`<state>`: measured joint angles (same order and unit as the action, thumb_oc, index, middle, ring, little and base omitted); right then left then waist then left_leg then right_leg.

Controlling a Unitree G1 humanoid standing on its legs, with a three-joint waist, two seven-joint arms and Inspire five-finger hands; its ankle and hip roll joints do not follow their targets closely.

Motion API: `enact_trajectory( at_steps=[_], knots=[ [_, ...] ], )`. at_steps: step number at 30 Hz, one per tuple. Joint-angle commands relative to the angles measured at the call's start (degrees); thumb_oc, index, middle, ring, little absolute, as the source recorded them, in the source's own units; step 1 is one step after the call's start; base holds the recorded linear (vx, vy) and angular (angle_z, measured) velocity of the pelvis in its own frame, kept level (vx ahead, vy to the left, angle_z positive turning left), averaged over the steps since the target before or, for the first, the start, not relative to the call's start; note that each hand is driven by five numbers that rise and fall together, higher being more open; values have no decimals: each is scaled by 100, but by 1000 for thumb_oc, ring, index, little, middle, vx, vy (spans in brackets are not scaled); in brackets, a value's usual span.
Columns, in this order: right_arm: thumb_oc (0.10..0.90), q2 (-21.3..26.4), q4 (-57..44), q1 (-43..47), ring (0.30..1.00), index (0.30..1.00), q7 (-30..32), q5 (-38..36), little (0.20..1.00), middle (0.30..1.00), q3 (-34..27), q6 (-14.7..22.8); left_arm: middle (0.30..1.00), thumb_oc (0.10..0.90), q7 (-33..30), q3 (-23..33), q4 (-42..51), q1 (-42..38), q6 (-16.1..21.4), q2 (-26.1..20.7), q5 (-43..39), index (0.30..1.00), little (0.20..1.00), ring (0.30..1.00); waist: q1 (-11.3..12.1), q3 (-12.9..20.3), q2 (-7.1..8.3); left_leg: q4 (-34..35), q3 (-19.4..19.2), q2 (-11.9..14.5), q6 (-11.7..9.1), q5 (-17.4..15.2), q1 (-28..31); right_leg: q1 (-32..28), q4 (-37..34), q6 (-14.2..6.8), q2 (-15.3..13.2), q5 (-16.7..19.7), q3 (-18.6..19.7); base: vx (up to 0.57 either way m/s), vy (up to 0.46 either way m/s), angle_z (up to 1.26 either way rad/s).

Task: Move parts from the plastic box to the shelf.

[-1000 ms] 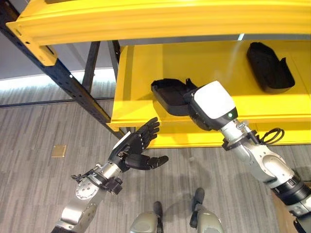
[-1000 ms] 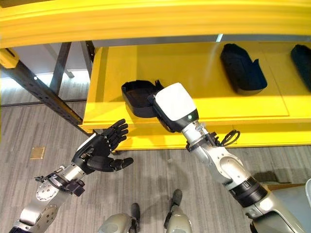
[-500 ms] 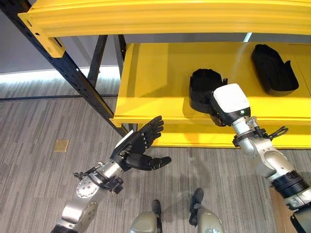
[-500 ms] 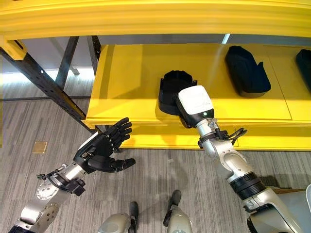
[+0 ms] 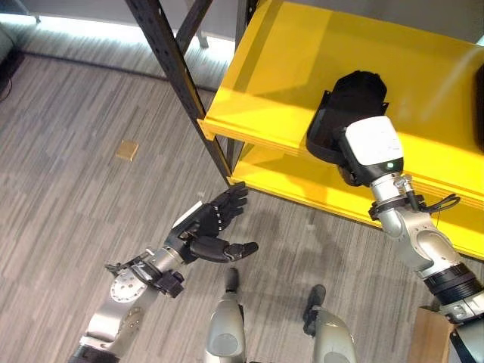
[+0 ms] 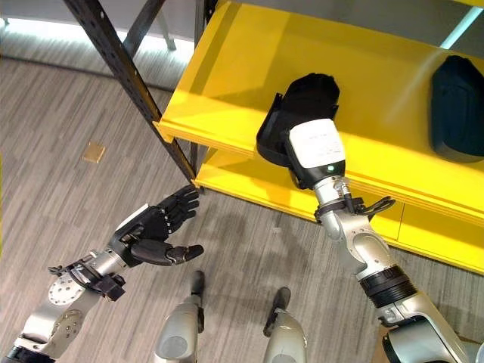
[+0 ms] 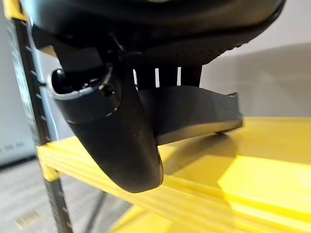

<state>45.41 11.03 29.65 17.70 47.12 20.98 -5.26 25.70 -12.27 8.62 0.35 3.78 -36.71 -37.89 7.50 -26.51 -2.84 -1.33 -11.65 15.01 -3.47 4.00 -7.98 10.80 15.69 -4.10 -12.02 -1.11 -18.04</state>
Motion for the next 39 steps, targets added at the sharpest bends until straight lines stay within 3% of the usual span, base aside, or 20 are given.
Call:
enact_trajectory(
  at_steps=[1, 7, 11, 19, 24, 27, 33, 39],
  knots=[
    [400, 190, -215, 574, 300, 300, 424, 17, 300, 300, -208, -99, 1000, 900, 133, 203, 793, -319, 448, -25, -364, 1000, 1000, 1000, -64, 399, 52, -124, 117, -42, -229, 129, 244, -204, 319, -236, -289, -351, 343, 2, -37, 7],
    [400, 326, 26, 943, 300, 300, 391, 12, 300, 300, -83, -269, 1000, 900, 167, 180, 772, -364, 466, -38, -370, 1000, 1000, 1000, -20, 263, 9, -158, 118, -75, -225, 130, 152, -66, 435, -231, -286, -370, 346, -44, -21, 4],
    [400, 468, 515, 1232, 300, 300, 475, -247, 300, 300, -124, -573, 1000, 900, 193, 103, 772, -544, 365, -28, -326, 1000, 1000, 1000, -1, 130, 1, -231, 117, -88, -223, 135, 11, 34, 412, -253, -271, -327, 378, -97, -71, 2],
    [400, 692, 1164, 1591, 300, 300, 637, -214, 300, 300, -118, -628, 1000, 900, 217, 42, 759, -779, 196, -161, -388, 1000, 1000, 1000, 47, 61, -9, -294, 143, -70, -244, 140, -106, 54, 305, -291, -268, -277, 405, -39, -85, 0],
    [400, 1126, 1638, 1999, 300, 300, 617, -382, 300, 300, 65, -703, 1000, 900, 386, 61, 750, -800, 160, -322, -444, 1000, 1000, 1000, 129, 4, 3, -299, 180, -75, -283, 174, -194, 90, 413, -274, -243, -370, 310, -25, -95, 1],
    [400, 1341, 1818, 2150, 300, 300, 608, -380, 300, 300, 121, -656, 1000, 900, 473, 85, 757, -795, 161, -401, -476, 1000, 1000, 1000, 150, 0, 22, -274, 194, -67, -304, 206, -216, 109, 446, -260, -212, -402, 274, -21, -99, 1],
    [400, 1753, 2044, 2626, 300, 300, 365, 125, 300, 300, 651, -144, 1000, 900, 666, 59, 664, -860, 161, -588, -557, 1000, 1000, 1000, 193, 10, 73, -301, 237, -17, -344, 256, -264, 159, 596, -192, -124, -499, 237, -1, -109, -1],
    [400, 2004, 2138, 2961, 300, 300, 210, 190, 300, 300, 1106, 14, 1000, 900, 778, 64, 667, -884, 160, -777, -672, 1000, 1000, 1000, 223, 21, 115, -299, 269, 29, -377, 303, -286, 207, 714, -145, -54, -568, 213, 7, -96, -1]
  ],
)
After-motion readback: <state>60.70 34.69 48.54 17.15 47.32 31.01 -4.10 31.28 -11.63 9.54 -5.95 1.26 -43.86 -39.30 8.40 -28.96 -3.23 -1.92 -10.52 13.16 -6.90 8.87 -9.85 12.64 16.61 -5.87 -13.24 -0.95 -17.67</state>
